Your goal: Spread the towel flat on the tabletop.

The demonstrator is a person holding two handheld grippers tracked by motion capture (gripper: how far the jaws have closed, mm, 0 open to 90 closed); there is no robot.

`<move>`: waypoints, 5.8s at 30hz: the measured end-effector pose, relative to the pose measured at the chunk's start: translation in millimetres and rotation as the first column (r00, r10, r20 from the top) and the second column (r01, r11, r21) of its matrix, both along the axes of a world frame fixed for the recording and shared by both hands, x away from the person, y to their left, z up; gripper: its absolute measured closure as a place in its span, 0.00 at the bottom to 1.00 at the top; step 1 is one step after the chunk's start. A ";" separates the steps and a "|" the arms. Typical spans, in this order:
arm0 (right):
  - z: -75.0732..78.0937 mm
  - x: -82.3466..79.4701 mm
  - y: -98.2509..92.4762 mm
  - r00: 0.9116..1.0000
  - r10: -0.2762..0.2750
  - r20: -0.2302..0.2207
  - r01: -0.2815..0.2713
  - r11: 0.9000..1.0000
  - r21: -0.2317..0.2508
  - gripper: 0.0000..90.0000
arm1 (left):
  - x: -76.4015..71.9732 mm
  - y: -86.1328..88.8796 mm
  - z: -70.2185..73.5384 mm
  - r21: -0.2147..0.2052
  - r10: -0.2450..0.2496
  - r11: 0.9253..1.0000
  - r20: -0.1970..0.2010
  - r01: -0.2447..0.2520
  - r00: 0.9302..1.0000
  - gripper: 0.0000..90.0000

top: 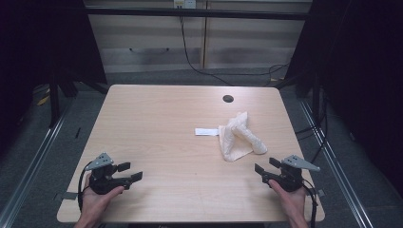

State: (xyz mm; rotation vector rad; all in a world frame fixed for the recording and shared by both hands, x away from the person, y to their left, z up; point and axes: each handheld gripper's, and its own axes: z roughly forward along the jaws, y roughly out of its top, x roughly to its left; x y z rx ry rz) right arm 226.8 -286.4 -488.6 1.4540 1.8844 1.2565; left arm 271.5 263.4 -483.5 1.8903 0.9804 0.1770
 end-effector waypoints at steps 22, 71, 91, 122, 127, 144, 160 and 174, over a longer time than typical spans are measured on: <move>15.4 15.0 7.5 0.988 0.144 -0.054 -0.143 0.990 0.016 0.41 | -2.5 2.0 -2.3 -0.003 -0.003 1.000 -0.016 0.003 1.000 0.26; 9.9 173.4 51.2 0.905 0.333 -0.265 -0.352 0.935 -0.030 0.67 | 0.8 -0.7 -2.7 0.017 -0.033 0.999 -0.012 0.033 0.999 0.27; -19.3 143.0 86.1 0.852 0.440 -0.284 -0.433 0.897 0.090 0.94 | 0.1 -2.6 -3.1 0.032 -0.039 0.999 -0.011 0.039 0.999 0.27; -0.7 82.2 194.8 0.781 0.603 -0.164 -0.606 0.795 0.036 0.67 | -0.8 -0.7 -2.4 0.020 -0.031 0.999 -0.014 0.031 0.999 0.28; 24.2 76.7 174.7 0.808 0.578 -0.115 -0.578 0.815 0.037 0.53 | -1.0 -1.0 -2.3 0.023 -0.035 0.999 -0.012 0.035 0.999 0.28; 16.3 49.8 74.9 0.878 0.458 -0.143 -0.457 0.889 0.040 0.63 | -1.0 -4.9 -3.7 0.042 -0.037 0.998 -0.020 0.037 0.999 0.29; -10.0 59.1 80.1 0.852 0.477 -0.218 -0.469 0.879 0.089 0.77 | -0.7 -2.6 -3.1 0.043 -0.035 0.998 -0.016 0.035 0.999 0.29; 14.2 59.3 82.7 0.853 0.500 -0.150 -0.484 0.865 0.131 0.97 | -1.7 0.2 -1.5 0.030 -0.027 0.999 -0.008 0.027 1.000 0.29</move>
